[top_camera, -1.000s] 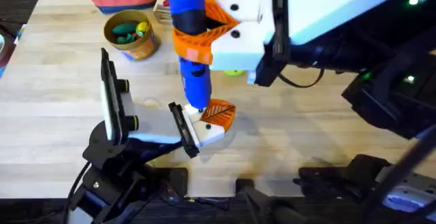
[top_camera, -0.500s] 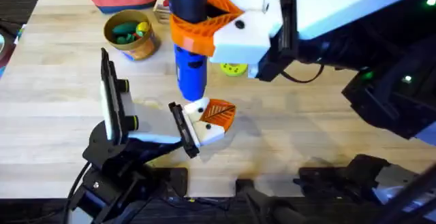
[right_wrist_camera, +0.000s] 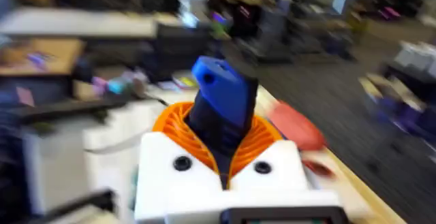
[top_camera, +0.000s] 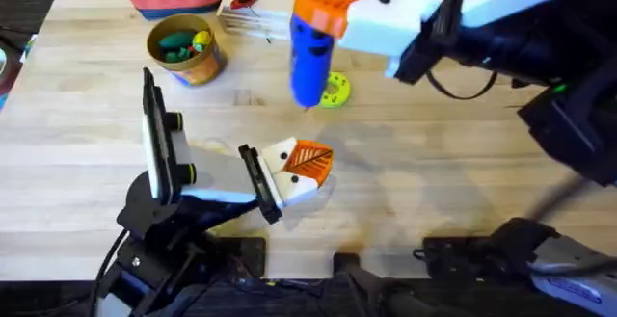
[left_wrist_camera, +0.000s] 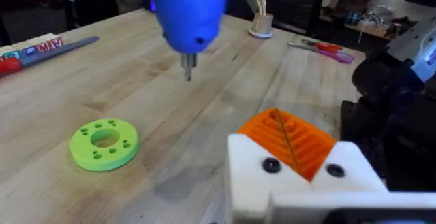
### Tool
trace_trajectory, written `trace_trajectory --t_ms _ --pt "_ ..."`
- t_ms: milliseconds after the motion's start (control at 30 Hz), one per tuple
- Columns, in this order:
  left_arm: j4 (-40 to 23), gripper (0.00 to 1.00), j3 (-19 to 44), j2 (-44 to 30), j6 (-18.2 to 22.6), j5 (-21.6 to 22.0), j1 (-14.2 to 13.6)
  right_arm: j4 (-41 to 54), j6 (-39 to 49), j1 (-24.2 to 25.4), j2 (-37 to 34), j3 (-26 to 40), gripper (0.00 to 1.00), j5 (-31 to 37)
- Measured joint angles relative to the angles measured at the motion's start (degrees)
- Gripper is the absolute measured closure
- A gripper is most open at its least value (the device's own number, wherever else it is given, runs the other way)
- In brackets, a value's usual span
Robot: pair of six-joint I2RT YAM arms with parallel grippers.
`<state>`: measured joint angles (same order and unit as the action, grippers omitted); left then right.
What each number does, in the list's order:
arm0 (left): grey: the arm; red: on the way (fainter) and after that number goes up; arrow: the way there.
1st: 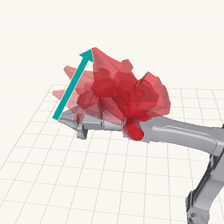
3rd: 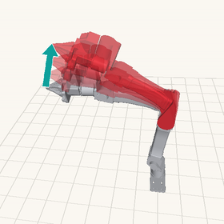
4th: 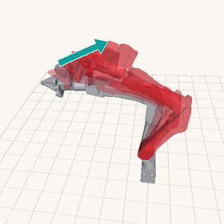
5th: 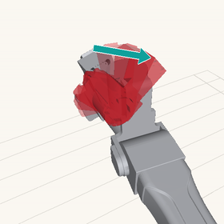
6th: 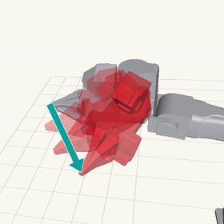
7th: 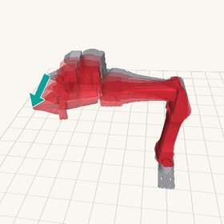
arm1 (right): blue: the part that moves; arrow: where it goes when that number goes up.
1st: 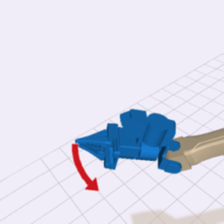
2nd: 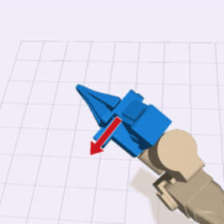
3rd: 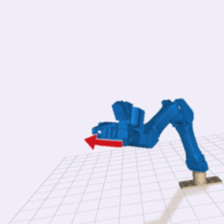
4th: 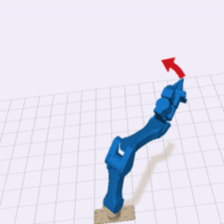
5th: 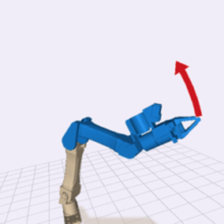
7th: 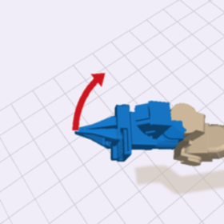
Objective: Pick up the gripper from the table and insert it into the empty holder that is missing its gripper. Then pick up a screw, insert it into the mounting hole, and use the screwdriver to tighten it. Finally, clean up the table by picking up the vegetable and placing it into the bucket.
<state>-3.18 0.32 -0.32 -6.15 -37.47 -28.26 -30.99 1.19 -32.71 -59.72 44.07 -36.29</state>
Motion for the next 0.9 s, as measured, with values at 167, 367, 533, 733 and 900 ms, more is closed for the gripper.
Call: trace_trajectory --t_ms 167,367,533,733,900 --pt "0.0 0.992 0.0 0.0 0.0 0.0 0.0 11.9 13.3 9.7 -1.3 0.0 0.994 10.0" --pt "0.0 0.992 0.0 0.0 0.0 0.0 0.0 14.3 34.2 17.5 -8.2 0.0 0.994 28.1" --pt "0.0 0.992 0.0 0.0 0.0 0.0 0.0 14.2 52.3 19.8 -16.9 0.0 0.994 42.5" --pt "0.0 0.992 0.0 0.0 0.0 0.0 0.0 13.1 68.4 19.9 -29.2 0.0 0.994 51.2" --pt "0.0 0.992 0.0 0.0 0.0 0.0 0.0 11.4 74.1 19.9 -35.7 0.0 0.994 53.4"
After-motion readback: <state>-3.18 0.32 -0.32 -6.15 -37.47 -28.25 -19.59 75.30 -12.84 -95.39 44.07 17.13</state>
